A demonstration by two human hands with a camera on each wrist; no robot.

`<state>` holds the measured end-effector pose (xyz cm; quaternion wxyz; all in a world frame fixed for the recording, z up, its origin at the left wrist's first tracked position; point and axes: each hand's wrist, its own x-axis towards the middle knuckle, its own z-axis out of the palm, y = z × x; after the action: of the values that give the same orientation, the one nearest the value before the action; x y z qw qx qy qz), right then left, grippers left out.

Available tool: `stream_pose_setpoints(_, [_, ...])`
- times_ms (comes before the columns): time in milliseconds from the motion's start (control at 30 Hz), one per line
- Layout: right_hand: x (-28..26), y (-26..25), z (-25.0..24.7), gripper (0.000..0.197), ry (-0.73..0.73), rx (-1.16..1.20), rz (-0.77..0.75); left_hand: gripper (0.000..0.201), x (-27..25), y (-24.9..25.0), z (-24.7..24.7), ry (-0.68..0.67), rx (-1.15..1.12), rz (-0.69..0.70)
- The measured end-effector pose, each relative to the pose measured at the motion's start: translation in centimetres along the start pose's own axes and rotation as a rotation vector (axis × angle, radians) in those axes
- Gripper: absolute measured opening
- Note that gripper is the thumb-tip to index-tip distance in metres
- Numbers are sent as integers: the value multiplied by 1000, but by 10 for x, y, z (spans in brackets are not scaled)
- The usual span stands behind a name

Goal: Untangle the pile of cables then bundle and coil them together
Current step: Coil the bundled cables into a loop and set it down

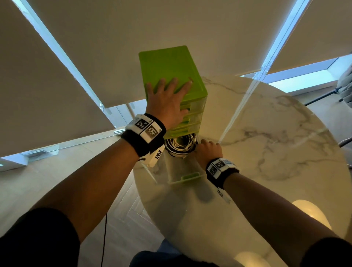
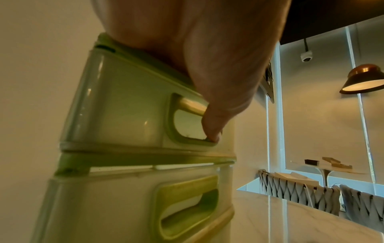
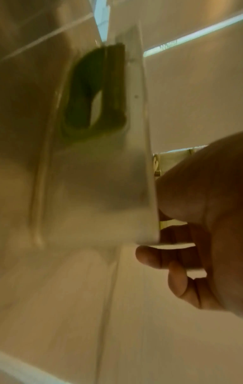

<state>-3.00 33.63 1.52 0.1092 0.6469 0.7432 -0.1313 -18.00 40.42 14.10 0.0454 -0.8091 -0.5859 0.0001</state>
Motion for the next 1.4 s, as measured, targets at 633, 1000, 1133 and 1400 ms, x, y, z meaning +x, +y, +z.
stream_pose_setpoints(633, [-47,20,18,74,-232,156,-98,110,1,-5,4,-17,28,24])
stream_pose_setpoints(1000, [2,8,-1,51,-113,416,-1,128,2,-9,-6,-85,49,77])
stream_pose_setpoints(1133, [13,31,5,90,-158,864,108,121,-19,-27,-2,184,-439,-15])
stream_pose_setpoints(1400, [46,45,2,149,-334,699,140,117,-91,-25,140,-190,-1133,-511])
